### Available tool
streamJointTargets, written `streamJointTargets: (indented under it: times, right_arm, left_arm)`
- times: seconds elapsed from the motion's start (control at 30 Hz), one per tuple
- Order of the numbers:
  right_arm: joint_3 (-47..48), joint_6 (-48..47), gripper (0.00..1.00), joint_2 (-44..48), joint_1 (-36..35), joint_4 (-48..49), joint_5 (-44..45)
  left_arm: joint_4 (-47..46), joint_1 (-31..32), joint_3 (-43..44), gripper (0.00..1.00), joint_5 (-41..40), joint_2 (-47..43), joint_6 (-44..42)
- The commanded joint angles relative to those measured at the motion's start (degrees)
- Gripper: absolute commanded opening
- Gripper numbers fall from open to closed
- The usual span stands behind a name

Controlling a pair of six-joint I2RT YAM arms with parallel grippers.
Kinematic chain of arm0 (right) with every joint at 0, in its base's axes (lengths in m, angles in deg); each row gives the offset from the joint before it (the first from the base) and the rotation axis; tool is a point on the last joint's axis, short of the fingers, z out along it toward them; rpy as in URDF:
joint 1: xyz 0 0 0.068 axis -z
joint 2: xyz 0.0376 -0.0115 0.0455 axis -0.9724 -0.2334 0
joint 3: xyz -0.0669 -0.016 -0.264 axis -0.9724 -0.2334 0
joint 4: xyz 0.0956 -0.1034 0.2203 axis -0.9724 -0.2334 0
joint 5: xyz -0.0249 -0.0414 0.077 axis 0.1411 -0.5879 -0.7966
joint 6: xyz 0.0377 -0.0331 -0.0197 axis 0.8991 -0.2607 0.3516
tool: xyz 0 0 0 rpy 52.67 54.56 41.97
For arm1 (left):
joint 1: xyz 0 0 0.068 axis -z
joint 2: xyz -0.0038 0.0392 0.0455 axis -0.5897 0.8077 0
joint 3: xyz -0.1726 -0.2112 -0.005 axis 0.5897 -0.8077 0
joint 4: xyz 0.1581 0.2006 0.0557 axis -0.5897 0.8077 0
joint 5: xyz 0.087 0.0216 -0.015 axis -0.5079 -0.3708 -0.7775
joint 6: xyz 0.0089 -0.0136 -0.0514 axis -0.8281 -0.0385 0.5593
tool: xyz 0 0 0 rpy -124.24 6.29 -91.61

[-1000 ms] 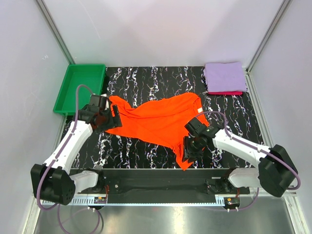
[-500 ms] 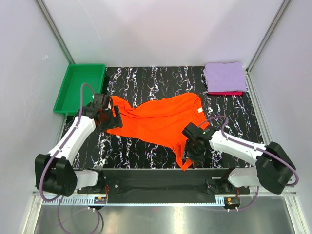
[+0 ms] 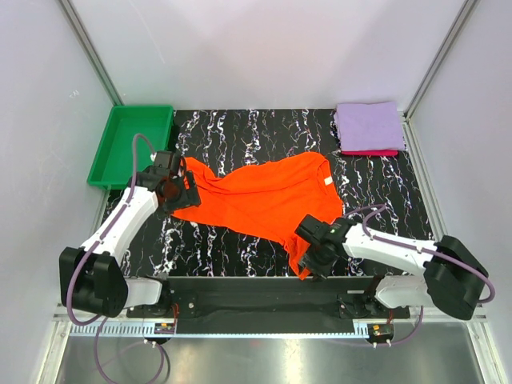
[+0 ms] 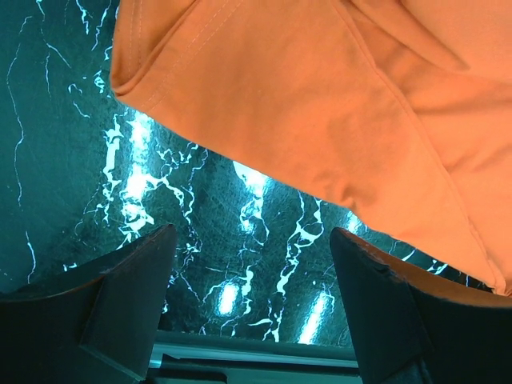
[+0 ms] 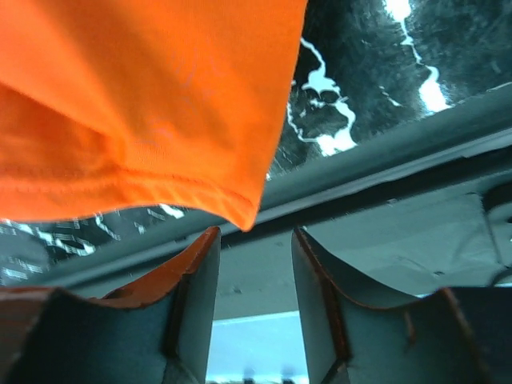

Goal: Fold and stack the t-shirts
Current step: Flatten the tshirt out

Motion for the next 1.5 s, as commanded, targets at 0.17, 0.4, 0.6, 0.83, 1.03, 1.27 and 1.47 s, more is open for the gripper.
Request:
streamJointTargets:
  times: [0.17, 0.4, 0.6, 0.83, 1.03, 1.27, 1.47]
  right_arm:
    - [-2.24, 10.89, 0.45, 1.19, -3.07, 4.10, 6.14]
    - [-5.49, 11.94, 0.42, -1.44, -3.08, 7.96, 5.62]
    - [-6.38, 12.12, 0.26, -2.59, -3.25, 9.73, 5.27]
    - [-2.34, 11.68, 0.00, 3.20, -3.08, -3.93, 12.01]
    - [-1.10, 4.41, 0.00, 12.25, 2.98, -14.97, 15.38]
    - [6.09, -3.25, 0.00, 19.63, 8.17, -21.99, 24.59]
    - [6.54, -7.30, 0.00, 21.14, 10.20, -20.42, 25.40]
  left_arm:
    - [-1.36, 0.21, 2.23, 0.84, 0.38, -1.38, 0.66]
    - [-2.07, 0.29, 0.82, 0.84, 2.05, -1.82, 1.54]
    - [-1.80, 0.21, 0.73, 0.84, 0.82, -1.99, 1.36]
    - [-1.89, 0.12, 0.03, 0.86, -1.20, -2.17, 3.65]
    - [-2.51, -3.65, 1.43, 0.85, -1.38, 1.07, 4.70]
    - [-4.17, -5.86, 5.91, 0.78, 2.04, 7.40, 4.09]
    - [-7.95, -5.07, 9.95, 0.57, 2.75, 14.96, 2.52]
